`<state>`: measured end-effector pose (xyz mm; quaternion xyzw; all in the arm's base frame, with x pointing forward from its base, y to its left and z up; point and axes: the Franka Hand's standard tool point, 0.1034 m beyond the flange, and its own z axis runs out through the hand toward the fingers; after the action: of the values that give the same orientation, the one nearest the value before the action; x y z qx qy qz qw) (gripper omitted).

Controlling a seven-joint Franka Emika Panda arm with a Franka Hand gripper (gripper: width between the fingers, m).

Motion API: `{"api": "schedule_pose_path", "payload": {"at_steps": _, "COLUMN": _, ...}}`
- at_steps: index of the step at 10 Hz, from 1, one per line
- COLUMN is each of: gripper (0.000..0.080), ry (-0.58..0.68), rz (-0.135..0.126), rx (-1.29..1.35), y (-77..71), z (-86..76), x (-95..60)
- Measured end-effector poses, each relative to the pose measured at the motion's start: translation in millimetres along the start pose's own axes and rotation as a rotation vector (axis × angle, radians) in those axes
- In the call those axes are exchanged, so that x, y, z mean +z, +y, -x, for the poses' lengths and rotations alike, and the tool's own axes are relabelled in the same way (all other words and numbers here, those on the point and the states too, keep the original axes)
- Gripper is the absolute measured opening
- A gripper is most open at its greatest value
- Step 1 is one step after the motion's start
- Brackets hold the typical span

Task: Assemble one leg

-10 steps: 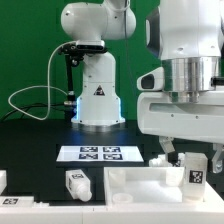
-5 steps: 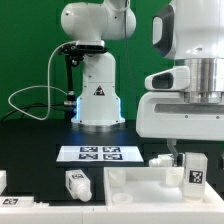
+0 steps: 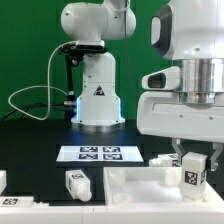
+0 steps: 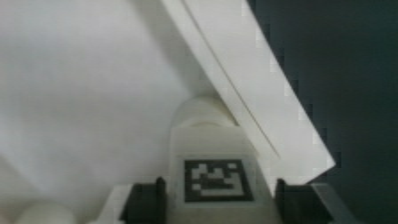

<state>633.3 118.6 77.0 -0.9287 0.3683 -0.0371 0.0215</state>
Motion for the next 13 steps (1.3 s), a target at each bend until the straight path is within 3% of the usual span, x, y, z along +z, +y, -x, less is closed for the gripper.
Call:
{"api": "schedule_pose_path", "payload": {"at_steps": 3, "gripper": 0.0289, "ry": -0.036, "rz": -0.028, "rx": 0.449, "y": -4.5, "z": 1.7, "x": 2.2}}
{"api": "schedule_pose_path", "payload": {"at_steps": 5, "gripper": 0.0290, "ry": -0.108, "rz": -0.091, "rx": 0.787, "y": -6.6, "z": -1.9, "x": 2.8}}
{"api": "schedule_pose_path", "payload": {"at_steps": 6, "gripper": 0.0290, "ry": -0.119, "rz": -0.097, "rx": 0.817, "y": -6.6, "z": -2.0, "x": 2.8}}
{"api": "schedule_pose_path", "payload": {"at_steps": 7, "gripper": 0.0290, "ry": -0.117, "rz": -0.096, "rx": 0.798, "y": -7.4, "z": -0.4, "x": 3.3}}
{"api": "schedule_pose_path", "payload": {"at_steps": 8, "gripper": 0.0364, "ry": -0.112, "rz": -0.099, "rx": 0.728, "y": -6.8, "z": -0.9, "x": 3.4}}
{"api": "schedule_pose_path", "payload": {"at_steps": 9, "gripper": 0.0364, "ry": -0.106, "rz": -0.099, "rx": 0.529, "y": -4.5, "z": -0.3, "x": 4.5}}
{"api": "schedule_pose_path", "payload": {"at_steps": 10, "gripper": 0.0574, "ry": -0.106, "rz": -0.092, "rx": 0.293, "y": -1.6, "z": -0.2, "x": 4.8}}
{"api": "schedule_pose_path", "payload": {"at_steps": 11, "gripper": 0.0626, "ry": -0.119, "rz": -0.090, "rx": 0.113, "y": 2.3, "z": 0.2, "x": 5.4}}
{"api": "schedule_pose_path", "payload": {"at_steps": 12, "gripper": 0.0642, "ry": -0.070, "rz": -0.119, "rx": 0.086, "y": 5.8, "z": -4.2, "x": 4.6}}
{"api": "schedule_pose_path", "payload": {"at_steps": 13, "gripper": 0.0642, "ry": -0.059, "rz": -0.111, "rx": 0.007, "y": 10.0, "z": -3.2, "x": 6.1}}
